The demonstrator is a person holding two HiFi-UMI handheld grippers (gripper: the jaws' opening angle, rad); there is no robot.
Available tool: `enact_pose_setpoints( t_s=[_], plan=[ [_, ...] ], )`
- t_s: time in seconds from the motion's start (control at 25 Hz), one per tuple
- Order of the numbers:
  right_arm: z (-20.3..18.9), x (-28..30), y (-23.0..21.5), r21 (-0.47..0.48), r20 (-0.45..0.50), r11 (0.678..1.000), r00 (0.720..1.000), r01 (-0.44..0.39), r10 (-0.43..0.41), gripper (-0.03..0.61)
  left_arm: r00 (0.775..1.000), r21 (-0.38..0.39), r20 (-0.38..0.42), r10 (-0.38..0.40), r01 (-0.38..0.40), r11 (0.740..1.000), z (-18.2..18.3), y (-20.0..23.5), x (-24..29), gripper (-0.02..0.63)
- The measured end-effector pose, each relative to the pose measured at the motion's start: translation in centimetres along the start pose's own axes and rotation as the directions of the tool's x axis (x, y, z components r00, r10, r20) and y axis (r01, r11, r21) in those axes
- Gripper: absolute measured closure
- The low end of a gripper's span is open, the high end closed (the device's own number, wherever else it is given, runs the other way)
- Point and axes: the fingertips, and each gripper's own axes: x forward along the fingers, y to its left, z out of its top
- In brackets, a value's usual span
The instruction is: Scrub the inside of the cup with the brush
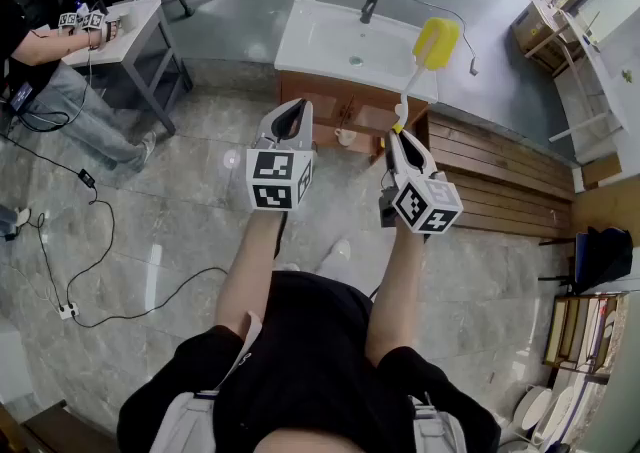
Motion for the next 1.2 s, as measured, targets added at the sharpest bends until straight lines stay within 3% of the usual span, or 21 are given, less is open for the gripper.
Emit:
enact_pose_setpoints(
  t_s=[1.2],
  plan=[
    [1.4, -0.4, -0.1, 0.003, 0.006, 1.000, 1.000, 0.000, 0.000, 0.529, 1.000, -0.061, 0.014, -0.020, 0.020, 0.998, -0.1, 0.0, 1.1, 0.614]
  ],
)
